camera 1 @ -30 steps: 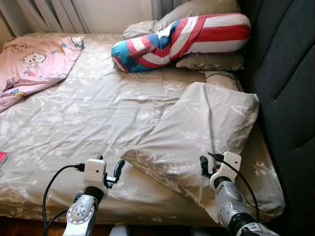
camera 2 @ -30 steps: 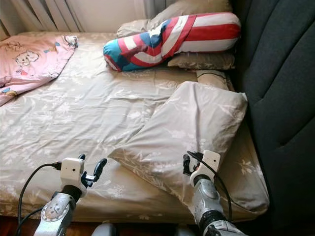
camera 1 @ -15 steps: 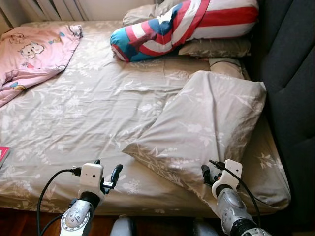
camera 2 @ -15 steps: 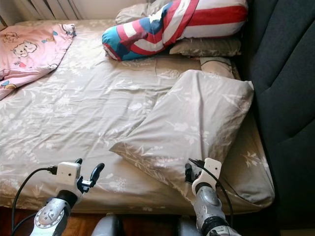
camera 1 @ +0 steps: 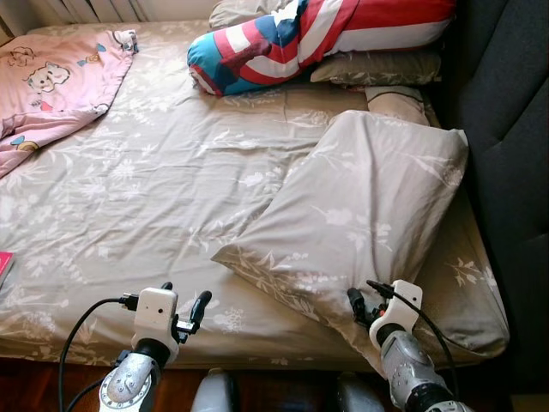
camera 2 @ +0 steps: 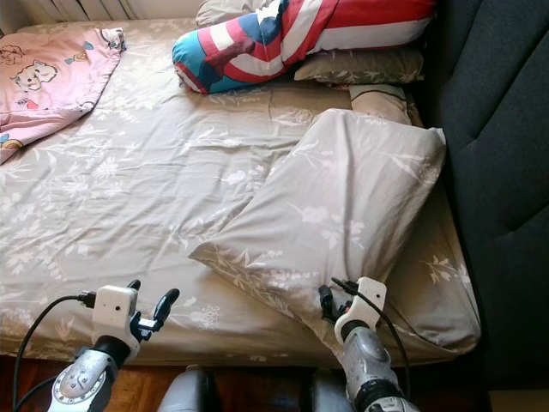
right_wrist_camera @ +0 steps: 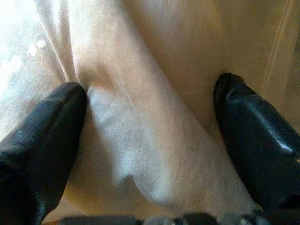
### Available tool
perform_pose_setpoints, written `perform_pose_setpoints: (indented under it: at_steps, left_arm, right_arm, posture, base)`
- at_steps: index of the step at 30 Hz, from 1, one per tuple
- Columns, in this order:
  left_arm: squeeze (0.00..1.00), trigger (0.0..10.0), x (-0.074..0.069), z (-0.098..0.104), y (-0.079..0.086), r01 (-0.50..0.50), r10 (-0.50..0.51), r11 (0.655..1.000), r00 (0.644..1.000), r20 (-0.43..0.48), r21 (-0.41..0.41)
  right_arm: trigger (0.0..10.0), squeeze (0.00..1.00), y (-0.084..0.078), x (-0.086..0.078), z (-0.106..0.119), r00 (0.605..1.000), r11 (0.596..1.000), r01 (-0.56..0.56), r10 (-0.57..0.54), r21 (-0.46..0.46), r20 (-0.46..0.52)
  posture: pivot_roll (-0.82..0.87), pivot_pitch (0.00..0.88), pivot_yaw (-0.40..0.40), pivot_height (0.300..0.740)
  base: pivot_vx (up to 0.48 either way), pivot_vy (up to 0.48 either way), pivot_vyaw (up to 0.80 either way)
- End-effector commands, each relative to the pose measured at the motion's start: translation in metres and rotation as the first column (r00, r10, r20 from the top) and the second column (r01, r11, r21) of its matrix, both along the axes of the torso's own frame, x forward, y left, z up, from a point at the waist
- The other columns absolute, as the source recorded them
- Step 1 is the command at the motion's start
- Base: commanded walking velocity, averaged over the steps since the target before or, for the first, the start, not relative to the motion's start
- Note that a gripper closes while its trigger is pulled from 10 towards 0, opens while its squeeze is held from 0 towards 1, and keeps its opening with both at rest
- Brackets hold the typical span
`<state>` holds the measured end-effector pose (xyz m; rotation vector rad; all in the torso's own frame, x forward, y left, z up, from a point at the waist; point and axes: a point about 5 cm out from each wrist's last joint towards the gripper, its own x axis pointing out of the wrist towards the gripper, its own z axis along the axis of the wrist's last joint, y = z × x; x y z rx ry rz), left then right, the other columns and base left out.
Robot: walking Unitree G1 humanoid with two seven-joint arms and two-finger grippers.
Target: Clean up the room
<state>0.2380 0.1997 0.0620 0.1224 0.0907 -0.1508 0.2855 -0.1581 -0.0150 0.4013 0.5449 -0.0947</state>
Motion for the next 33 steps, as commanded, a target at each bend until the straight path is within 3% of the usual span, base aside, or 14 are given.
perform_pose_setpoints:
  at_steps: [1,5,6,7,8,18,33]
  left_arm:
    - [0.0,10.0,-0.009,-0.005,0.003,0.001,-0.001,1.0,0.999,-0.039,-0.001]
    - [0.0,10.0,-0.013,-0.006,0.003,0.002,-0.002,1.0,0.999,-0.051,0.001]
    - [0.0,10.0,-0.014,-0.005,0.003,0.001,-0.001,1.0,0.999,-0.051,0.001]
    - [0.0,10.0,-0.015,-0.005,0.003,-0.001,0.001,1.0,0.999,-0.054,0.001]
    - [0.0,10.0,-0.016,-0.004,0.003,-0.002,0.002,1.0,0.998,-0.057,0.001]
    - [0.0,10.0,-0.019,-0.001,0.002,-0.01,0.01,1.0,0.998,-0.064,0.0]
    - [0.0,10.0,-0.017,-0.001,0.001,-0.003,0.003,1.0,0.997,-0.073,0.001]
  right_arm:
    - [10.0,0.0,0.017,-0.028,-0.026,0.989,0.998,-0.04,0.048,0.055,-0.139]
    - [10.0,0.0,0.022,-0.029,-0.027,0.988,0.995,-0.066,0.076,0.077,-0.135]
    - [4.9,0.0,0.022,-0.03,-0.027,0.987,0.995,-0.072,0.081,0.07,-0.139]
    - [2.2,0.0,0.022,-0.03,-0.027,0.986,0.995,-0.076,0.085,0.067,-0.14]
    - [0.0,0.0,0.023,-0.03,-0.027,0.987,0.994,-0.081,0.09,0.071,-0.136]
    - [0.0,0.0,0.029,-0.017,-0.016,0.992,0.991,-0.092,0.099,0.093,-0.082]
    - [0.0,0.0,0.028,-0.022,-0.02,0.993,0.991,-0.085,0.093,0.102,-0.078]
  posture:
    - [0.1,0.309,0.084,0.666]
    - [0.12,0.33,0.091,0.666]
    - [0.13,0.345,0.09,0.666]
    - [0.13,0.345,0.09,0.666]
    - [0.13,0.359,0.088,0.666]
    - [0.13,0.37,0.089,0.666]
    - [0.12,0.35,0.088,0.666]
  base:
    - [0.0,0.0,0.0]
    - [0.0,0.0,0.0]
    - [0.0,0.0,0.0]
    - [0.0,0.0,0.0]
    - [0.0,0.0,0.0]
    - [0.0,0.0,0.0]
    - [0.0,0.0,0.0]
